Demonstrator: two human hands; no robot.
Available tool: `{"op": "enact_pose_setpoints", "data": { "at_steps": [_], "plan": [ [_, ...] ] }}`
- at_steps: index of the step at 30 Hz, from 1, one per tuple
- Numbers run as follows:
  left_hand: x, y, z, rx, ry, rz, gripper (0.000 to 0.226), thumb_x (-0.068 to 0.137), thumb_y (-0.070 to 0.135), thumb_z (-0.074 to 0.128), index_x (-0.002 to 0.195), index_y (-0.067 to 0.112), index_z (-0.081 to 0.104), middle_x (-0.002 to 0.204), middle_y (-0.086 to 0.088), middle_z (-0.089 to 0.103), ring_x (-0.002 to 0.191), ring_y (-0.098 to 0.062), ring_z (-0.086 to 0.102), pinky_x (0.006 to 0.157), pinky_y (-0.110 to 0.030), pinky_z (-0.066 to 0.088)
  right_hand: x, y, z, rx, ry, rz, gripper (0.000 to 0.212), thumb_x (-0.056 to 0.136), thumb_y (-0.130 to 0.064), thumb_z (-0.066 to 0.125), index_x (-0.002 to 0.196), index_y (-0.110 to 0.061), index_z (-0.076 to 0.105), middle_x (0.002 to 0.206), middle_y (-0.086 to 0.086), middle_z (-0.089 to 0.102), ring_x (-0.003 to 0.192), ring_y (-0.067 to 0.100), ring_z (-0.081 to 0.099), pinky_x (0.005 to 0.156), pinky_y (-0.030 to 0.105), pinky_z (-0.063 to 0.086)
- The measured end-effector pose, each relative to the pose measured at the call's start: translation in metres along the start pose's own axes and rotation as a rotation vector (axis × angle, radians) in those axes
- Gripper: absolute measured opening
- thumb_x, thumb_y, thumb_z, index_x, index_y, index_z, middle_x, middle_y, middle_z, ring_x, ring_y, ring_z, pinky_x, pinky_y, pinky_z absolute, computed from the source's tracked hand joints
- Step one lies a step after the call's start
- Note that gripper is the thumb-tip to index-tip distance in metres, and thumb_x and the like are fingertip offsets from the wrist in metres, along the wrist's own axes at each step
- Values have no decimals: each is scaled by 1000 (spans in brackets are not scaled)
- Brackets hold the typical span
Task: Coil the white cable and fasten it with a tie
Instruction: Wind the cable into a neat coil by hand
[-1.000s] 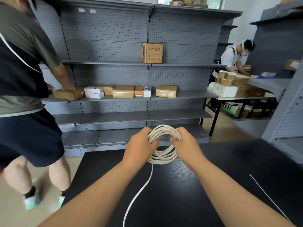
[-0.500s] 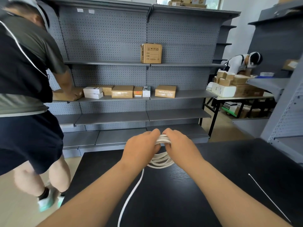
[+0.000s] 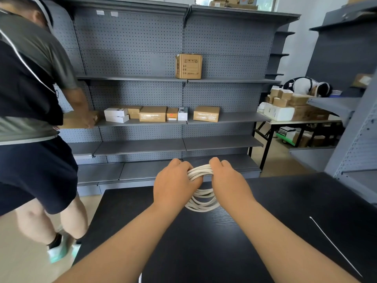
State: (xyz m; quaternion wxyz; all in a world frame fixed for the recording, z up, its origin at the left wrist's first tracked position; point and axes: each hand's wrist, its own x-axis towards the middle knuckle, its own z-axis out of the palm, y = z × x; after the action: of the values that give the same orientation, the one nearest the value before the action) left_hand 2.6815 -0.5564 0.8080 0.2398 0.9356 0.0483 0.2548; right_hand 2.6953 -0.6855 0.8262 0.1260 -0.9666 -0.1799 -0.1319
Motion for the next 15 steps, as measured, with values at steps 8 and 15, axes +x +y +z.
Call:
{"op": "enact_pose_setpoints", "data": {
  "at_steps": [8,15],
  "plan": [
    [0,0,13,-246,64,-136,22,83,36,60,69,24,50,81,2,53,83,-19,48,69,-31,35,9,10,8,356,23,150,9,96,-8,32,90,-14,34,79,4,44,75,27,43,63,33,32],
    [-3,11,7,-678,-47,-272,18,90,26,57,88,8,54,73,1,54,68,-14,48,59,-24,37,14,17,13,665,73,306,15,99,-21,36,95,-9,45,80,6,52,70,23,45,61,34,35]
  ]
}}
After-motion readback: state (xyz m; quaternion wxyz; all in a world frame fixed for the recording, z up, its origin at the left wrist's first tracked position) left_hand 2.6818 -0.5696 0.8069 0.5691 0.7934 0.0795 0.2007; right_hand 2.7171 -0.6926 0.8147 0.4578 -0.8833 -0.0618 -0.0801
